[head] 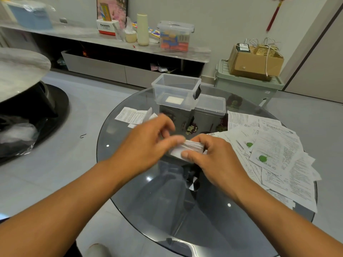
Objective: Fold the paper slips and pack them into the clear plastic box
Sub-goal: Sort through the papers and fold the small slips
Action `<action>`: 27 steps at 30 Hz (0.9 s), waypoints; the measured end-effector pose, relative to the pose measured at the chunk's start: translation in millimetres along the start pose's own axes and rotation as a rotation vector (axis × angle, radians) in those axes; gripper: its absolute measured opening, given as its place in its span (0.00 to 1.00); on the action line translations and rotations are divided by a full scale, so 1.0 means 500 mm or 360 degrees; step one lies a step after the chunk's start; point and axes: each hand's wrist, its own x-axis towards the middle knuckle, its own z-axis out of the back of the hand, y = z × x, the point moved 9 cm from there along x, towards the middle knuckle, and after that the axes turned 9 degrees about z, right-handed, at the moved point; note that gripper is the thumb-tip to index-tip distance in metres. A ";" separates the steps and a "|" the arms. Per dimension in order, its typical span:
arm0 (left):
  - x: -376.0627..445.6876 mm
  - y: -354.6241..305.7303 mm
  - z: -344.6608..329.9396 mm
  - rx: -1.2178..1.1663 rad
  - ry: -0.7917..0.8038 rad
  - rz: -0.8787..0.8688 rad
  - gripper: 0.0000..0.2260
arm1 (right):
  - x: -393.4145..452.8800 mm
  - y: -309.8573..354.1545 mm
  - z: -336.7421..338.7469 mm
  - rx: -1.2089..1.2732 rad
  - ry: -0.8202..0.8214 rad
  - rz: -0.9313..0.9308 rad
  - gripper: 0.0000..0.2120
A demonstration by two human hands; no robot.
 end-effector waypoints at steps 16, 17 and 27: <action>0.101 0.165 0.076 0.0128 -0.0193 0.0668 0.06 | 0.002 -0.018 -0.022 0.0163 0.0195 -0.0052 0.05; 0.095 0.160 0.075 0.0127 -0.0107 0.0669 0.05 | 0.002 -0.021 -0.024 0.0150 0.0224 -0.0051 0.05; -0.015 0.165 0.043 0.0168 0.0685 0.0939 0.08 | -0.006 0.018 -0.072 0.0112 0.0559 0.0132 0.06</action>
